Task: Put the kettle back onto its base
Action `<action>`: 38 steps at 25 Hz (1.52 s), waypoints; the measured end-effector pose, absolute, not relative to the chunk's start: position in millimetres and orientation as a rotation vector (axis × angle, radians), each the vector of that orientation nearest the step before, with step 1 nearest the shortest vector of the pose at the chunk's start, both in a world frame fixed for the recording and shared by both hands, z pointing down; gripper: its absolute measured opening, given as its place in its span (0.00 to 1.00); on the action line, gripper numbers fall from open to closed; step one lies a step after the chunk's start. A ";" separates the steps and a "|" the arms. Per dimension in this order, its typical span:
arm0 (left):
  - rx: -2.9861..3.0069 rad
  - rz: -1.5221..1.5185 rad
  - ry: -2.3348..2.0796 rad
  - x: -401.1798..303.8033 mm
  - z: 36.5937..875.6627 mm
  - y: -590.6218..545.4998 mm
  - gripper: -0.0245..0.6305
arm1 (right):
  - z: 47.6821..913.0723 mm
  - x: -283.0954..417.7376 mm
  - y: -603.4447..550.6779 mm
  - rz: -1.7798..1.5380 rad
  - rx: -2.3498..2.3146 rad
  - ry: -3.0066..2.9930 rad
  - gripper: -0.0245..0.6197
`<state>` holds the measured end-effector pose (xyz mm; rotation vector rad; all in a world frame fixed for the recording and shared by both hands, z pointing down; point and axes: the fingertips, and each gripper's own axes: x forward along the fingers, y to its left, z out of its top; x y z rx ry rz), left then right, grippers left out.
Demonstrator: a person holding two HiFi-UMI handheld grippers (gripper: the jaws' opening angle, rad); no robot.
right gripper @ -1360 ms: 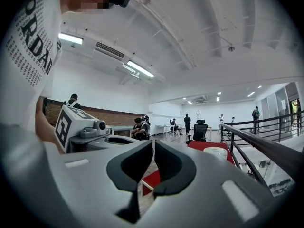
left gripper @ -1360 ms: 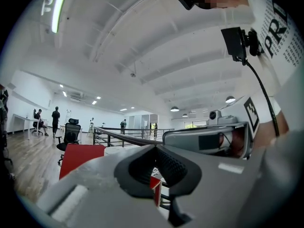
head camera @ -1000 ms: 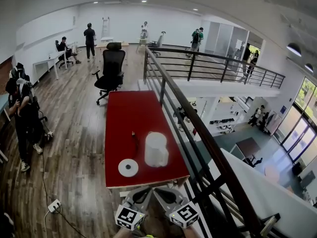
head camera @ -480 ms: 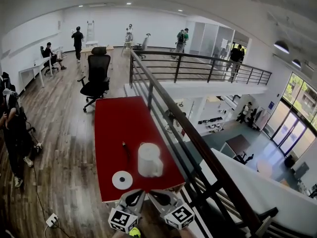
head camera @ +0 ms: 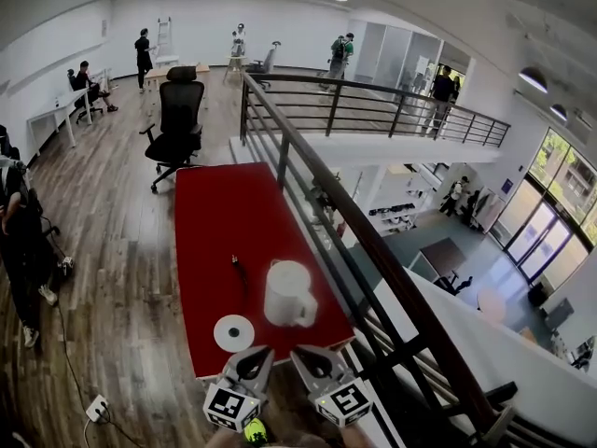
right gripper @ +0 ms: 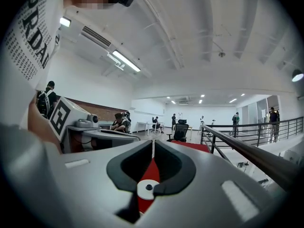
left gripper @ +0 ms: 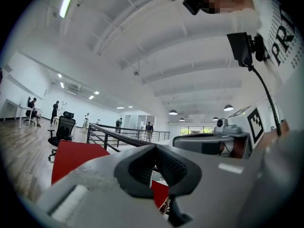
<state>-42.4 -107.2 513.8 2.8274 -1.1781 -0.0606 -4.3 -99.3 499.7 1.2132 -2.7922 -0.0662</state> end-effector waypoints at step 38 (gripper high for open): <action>2.735 -0.136 -1.575 14.1 530.2 -271.6 0.03 | 541.8 33.7 -257.8 -0.099 1.073 -2.771 0.21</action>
